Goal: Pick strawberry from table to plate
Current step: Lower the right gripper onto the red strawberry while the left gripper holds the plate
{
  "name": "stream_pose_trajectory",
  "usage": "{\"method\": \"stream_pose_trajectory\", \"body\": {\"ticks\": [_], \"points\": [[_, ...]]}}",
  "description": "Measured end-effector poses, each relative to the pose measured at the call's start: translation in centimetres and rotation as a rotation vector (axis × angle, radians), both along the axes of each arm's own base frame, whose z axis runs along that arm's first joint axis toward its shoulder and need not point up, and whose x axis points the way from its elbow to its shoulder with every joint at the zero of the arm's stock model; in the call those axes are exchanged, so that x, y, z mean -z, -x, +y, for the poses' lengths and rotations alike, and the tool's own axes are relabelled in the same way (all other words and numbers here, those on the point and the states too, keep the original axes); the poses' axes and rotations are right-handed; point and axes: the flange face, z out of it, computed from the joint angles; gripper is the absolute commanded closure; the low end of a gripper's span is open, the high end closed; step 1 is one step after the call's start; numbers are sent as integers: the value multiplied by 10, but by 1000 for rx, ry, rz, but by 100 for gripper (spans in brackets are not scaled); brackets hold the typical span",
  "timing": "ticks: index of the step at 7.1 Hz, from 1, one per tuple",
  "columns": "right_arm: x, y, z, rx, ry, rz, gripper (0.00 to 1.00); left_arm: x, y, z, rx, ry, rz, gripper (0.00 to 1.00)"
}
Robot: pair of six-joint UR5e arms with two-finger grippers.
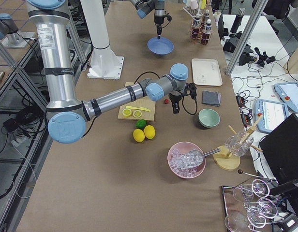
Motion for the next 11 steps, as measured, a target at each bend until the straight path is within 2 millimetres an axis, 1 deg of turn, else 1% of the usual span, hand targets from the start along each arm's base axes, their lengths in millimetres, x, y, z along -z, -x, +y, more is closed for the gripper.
{"method": "stream_pose_trajectory", "body": {"ticks": [1,2,3,4,5,6,7,8,9,10,11], "points": [[7,44,9,-18,3,0,20,28,-30,5,7,5,-1,100],[13,88,15,-30,-2,14,20,53,-62,18,8,7,-2,100],[18,130,16,-39,-9,36,20,69,-92,36,5,3,-5,100],[20,162,17,-38,-14,56,21,77,-116,51,6,-10,-11,100],[19,184,20,-29,-17,70,21,86,-138,61,8,-24,-13,100],[17,198,25,-19,-17,81,28,93,-150,66,10,-32,-11,100],[13,206,29,-9,-15,89,51,96,-154,67,12,-35,-10,53],[10,211,33,-1,-11,95,100,97,-155,68,13,-36,-9,26],[9,215,34,3,-8,97,100,97,-154,68,14,-36,-8,16],[11,216,34,3,-8,93,100,98,-153,67,15,-37,-5,16],[21,213,31,-1,-13,81,100,101,-150,66,19,-39,0,15]]}}
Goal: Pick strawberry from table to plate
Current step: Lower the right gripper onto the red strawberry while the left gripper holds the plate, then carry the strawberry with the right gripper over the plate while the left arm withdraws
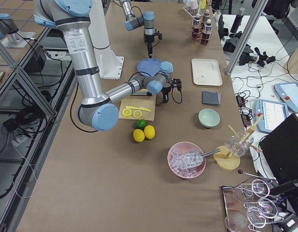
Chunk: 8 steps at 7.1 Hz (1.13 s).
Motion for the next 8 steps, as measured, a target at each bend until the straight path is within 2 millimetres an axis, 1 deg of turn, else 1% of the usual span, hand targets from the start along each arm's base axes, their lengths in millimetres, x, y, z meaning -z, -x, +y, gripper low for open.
{"method": "stream_pose_trajectory", "body": {"ticks": [2,3,4,5,6,7,8], "points": [[36,-5,-5,-13,-24,-36,100,2,11,-10,19,-4,5,4],[57,0,0,-19,-31,-62,100,-3,26,-26,34,-7,2,4],[80,12,17,-28,-26,-91,100,-18,53,-49,39,-22,-15,4],[107,33,42,-37,-15,-106,100,-41,87,-74,28,-61,-44,4],[136,66,71,-49,-2,-102,100,-68,123,-95,12,-103,-78,4],[166,107,106,-65,12,-97,100,-96,161,-112,-4,-142,-112,4],[187,142,135,-77,27,-94,100,-117,192,-122,-16,-166,-136,4]]}}
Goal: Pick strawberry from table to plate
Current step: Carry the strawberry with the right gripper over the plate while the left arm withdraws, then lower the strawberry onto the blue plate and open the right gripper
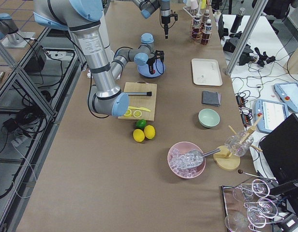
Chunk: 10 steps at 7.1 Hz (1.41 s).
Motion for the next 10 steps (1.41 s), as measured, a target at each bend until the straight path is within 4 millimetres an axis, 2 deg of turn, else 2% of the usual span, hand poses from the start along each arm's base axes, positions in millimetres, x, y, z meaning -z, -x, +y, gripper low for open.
{"method": "stream_pose_trajectory", "body": {"ticks": [1,2,3,4,5,6,8,9,10], "points": [[10,31,23,-7,8,10,100,-14,21,-5,-5,-10,-12,4],[15,58,36,-16,7,25,100,-19,30,-7,-6,-13,-17,4],[20,79,40,-18,7,37,68,-21,34,-7,-6,-15,-17,3],[25,87,38,-22,7,39,1,-21,36,-7,-6,-16,-17,3],[30,82,29,-32,9,32,0,-22,37,-6,-5,-15,-18,3],[36,70,14,-34,24,18,0,-22,37,-6,-5,-14,-19,3],[50,29,-15,-30,71,-6,0,-22,37,-6,-6,-15,-17,3],[58,-6,-26,-40,81,-5,0,-19,41,-7,-6,-14,-9,3],[62,-59,-47,-43,82,6,0,-17,61,-12,-3,-8,11,3]]}}
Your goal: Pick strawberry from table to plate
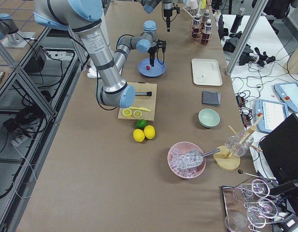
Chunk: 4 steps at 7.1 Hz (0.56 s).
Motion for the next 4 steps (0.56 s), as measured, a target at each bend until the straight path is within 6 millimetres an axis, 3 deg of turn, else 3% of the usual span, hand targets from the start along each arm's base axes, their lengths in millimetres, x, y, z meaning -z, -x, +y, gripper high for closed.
{"method": "stream_pose_trajectory", "body": {"ticks": [1,2,3,4], "points": [[-11,-60,-29,10,-10,15,0,-4,30,-7,1,-3,14,3],[-43,-127,-62,38,-27,35,0,-17,63,-11,-5,-24,5,3],[-86,-193,-89,75,-54,59,0,-33,94,-14,-15,-54,-23,3],[-142,-265,-109,119,-88,94,0,-54,132,-18,-36,-94,-73,3]]}}
